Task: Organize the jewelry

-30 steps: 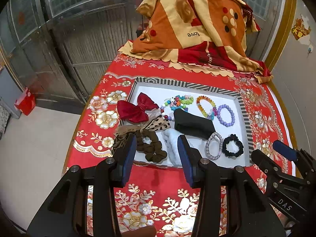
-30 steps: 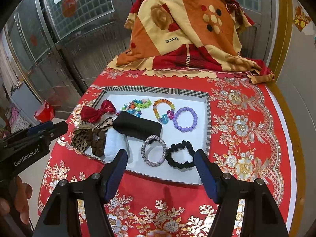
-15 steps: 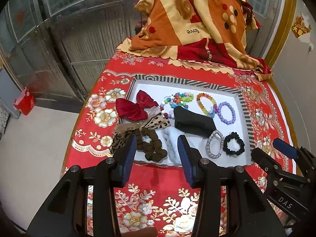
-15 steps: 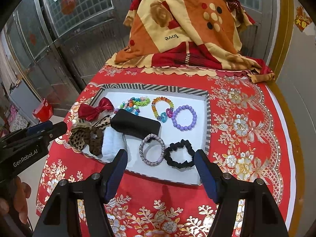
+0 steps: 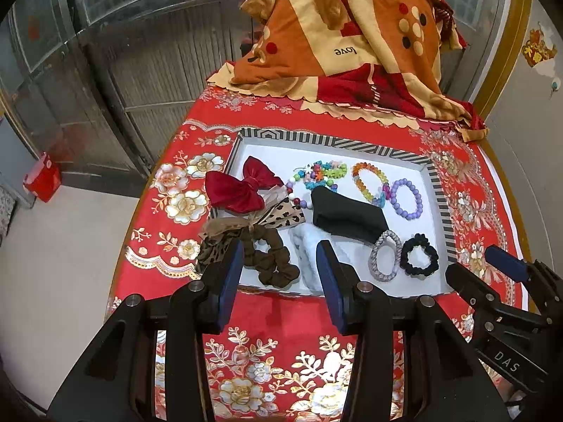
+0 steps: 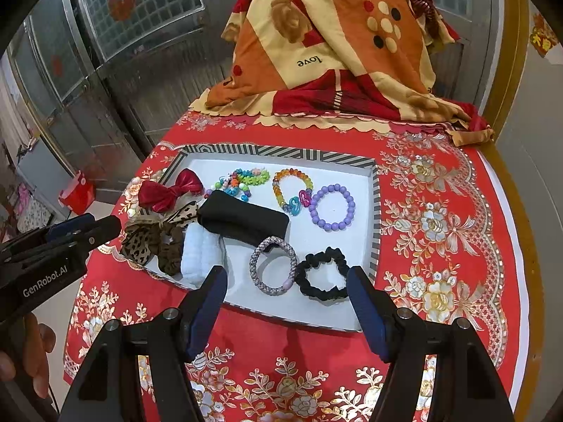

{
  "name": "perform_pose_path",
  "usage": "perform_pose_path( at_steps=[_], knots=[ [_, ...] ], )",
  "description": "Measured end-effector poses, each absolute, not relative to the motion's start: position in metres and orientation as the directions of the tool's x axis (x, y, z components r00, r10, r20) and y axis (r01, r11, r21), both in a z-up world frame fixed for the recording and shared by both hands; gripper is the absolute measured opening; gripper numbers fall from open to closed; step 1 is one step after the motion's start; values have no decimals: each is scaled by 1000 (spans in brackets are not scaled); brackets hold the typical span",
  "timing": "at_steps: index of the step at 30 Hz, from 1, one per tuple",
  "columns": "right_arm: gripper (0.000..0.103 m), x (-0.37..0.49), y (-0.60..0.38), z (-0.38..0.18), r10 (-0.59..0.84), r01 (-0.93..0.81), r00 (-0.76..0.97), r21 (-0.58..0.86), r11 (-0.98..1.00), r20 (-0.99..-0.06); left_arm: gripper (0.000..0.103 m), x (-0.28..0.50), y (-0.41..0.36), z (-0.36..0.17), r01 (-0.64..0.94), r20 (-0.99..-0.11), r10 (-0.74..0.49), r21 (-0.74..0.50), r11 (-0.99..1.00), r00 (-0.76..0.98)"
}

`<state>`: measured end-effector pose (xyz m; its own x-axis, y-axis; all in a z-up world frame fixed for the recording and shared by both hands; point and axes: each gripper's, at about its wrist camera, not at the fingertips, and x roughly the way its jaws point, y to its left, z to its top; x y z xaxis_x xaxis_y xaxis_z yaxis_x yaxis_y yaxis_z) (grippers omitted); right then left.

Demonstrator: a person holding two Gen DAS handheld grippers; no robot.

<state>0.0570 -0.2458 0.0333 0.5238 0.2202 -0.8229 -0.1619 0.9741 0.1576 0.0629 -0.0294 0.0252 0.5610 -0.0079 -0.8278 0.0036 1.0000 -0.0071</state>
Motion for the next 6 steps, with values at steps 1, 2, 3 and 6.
perform_pose_path(
  at_steps=[1, 2, 3, 6],
  knots=[
    [68, 57, -246, 33, 221, -162, 524, 158, 974, -823, 42, 62, -30, 24, 5, -828, -9, -7, 1000, 560],
    [68, 57, -246, 33, 220, -162, 524, 157, 974, -823, 42, 62, -30, 24, 6, -828, -9, -7, 1000, 560],
    [68, 57, -246, 33, 219, -161, 523, 157, 974, -823, 42, 62, -30, 24, 7, -828, -11, -9, 1000, 560],
    [68, 58, -247, 30, 218, -154, 521, 160, 975, -826, 42, 64, -30, 24, 15, -832, -21, -15, 1000, 554]
  ],
)
